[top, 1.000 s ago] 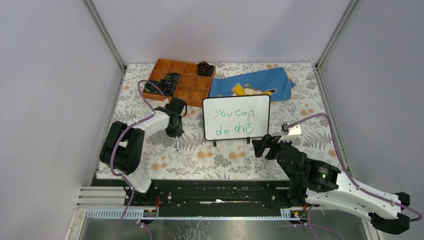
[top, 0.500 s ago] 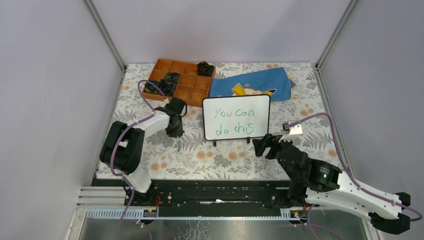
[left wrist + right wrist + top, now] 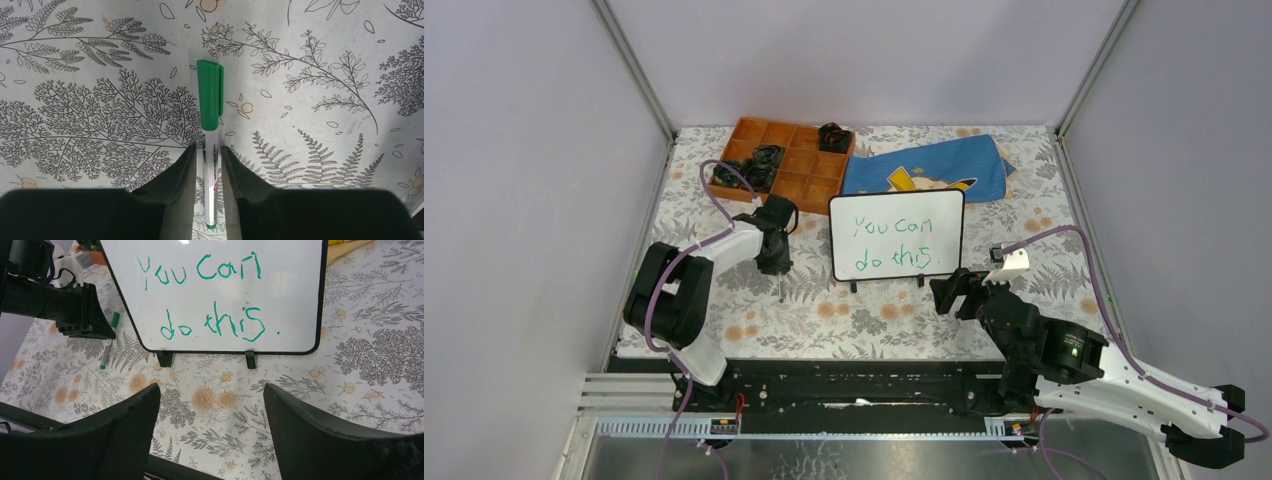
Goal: Write a sentence on the whiteboard
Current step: Place the whiteboard marker at the center of the board, then reset both arms
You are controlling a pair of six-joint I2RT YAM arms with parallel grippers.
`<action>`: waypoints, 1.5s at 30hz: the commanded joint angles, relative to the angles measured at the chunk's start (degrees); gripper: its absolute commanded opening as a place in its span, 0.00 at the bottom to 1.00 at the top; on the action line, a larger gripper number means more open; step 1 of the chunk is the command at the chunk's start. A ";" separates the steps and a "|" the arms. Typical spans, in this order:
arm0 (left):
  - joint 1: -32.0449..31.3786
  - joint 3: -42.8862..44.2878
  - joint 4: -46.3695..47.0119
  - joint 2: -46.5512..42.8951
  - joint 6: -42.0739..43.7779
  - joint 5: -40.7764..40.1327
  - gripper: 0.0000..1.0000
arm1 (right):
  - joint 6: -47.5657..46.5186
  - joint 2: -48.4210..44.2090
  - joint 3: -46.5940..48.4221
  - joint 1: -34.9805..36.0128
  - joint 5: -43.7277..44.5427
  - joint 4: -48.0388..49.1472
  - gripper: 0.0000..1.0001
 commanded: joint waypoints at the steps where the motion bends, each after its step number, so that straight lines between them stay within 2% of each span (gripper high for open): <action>1: -0.41 -0.79 2.66 1.64 -0.70 0.08 0.32 | 1.40 -0.68 1.04 0.34 1.40 0.10 0.81; 7: -0.81 -0.91 2.59 -0.16 -0.86 -1.11 0.38 | 1.04 -0.21 -0.27 0.33 1.75 1.15 0.81; 21: -1.20 -1.75 3.99 -4.87 -1.87 -2.73 0.64 | 1.57 1.55 0.76 0.34 1.66 0.86 0.81; 45: -2.17 -1.42 3.50 -4.23 -1.52 -2.84 0.65 | 3.32 0.90 0.39 0.34 1.75 -0.82 0.81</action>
